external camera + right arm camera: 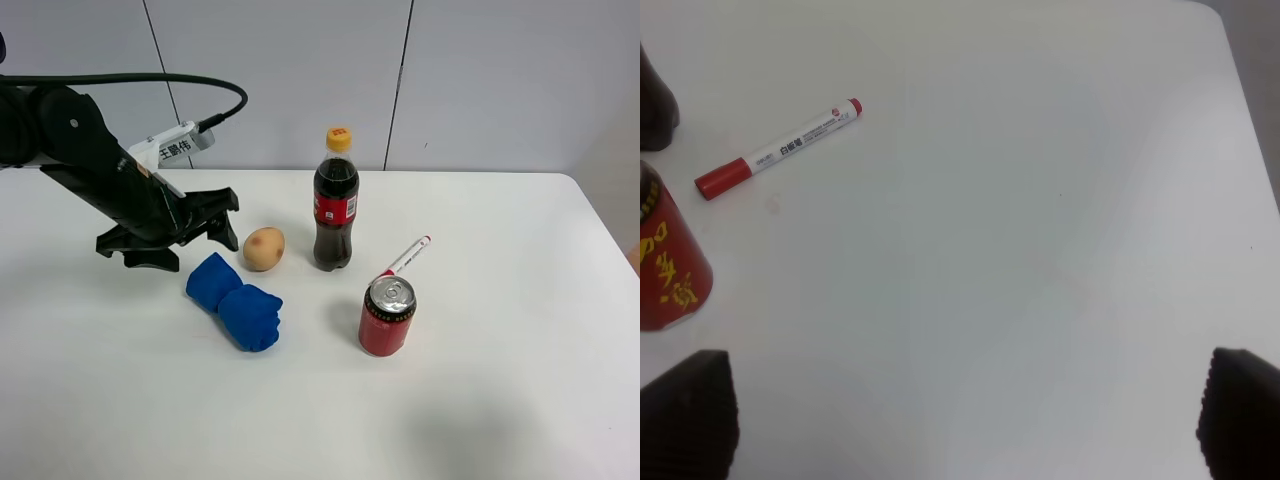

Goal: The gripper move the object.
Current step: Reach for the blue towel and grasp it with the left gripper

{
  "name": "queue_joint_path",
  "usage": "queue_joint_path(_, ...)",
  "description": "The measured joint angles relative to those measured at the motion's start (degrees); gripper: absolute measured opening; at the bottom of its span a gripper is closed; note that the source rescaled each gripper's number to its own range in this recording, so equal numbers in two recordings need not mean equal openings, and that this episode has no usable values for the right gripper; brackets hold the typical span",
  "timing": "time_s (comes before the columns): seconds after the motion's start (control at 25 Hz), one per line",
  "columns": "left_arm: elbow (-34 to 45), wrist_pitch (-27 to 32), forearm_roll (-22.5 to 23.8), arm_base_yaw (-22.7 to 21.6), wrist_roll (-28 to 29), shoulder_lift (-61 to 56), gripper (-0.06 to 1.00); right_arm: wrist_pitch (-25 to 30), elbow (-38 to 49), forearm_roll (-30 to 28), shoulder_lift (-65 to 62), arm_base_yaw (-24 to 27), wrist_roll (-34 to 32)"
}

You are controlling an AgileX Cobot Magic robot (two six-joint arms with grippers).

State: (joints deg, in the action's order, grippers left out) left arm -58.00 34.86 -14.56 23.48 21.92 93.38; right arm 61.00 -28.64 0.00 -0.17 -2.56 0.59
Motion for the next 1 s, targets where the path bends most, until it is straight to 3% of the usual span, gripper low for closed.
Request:
queue_joint_path(0.12, -0.3, -4.5, -3.6, 0.0, 0.7, 1.1, 0.8, 0.0, 0.0, 0.0, 0.0, 0.0, 0.0)
queue_joint_path(0.28, -0.3, -5.4, -2.4, 0.0, 0.8, 1.9, 0.8, 0.0, 0.0, 0.0, 0.0, 0.0, 0.0)
queue_joint_path(0.72, -0.3, -4.2, -0.2, 0.0, 4.1, 6.9, 0.8, 0.0, 0.0, 0.0, 0.0, 0.0, 0.0)
queue_joint_path(1.0, -0.3, -2.6, -1.1, 0.0, 5.6, 11.2, 0.8, 0.0, 0.0, 0.0, 0.0, 0.0, 0.0)
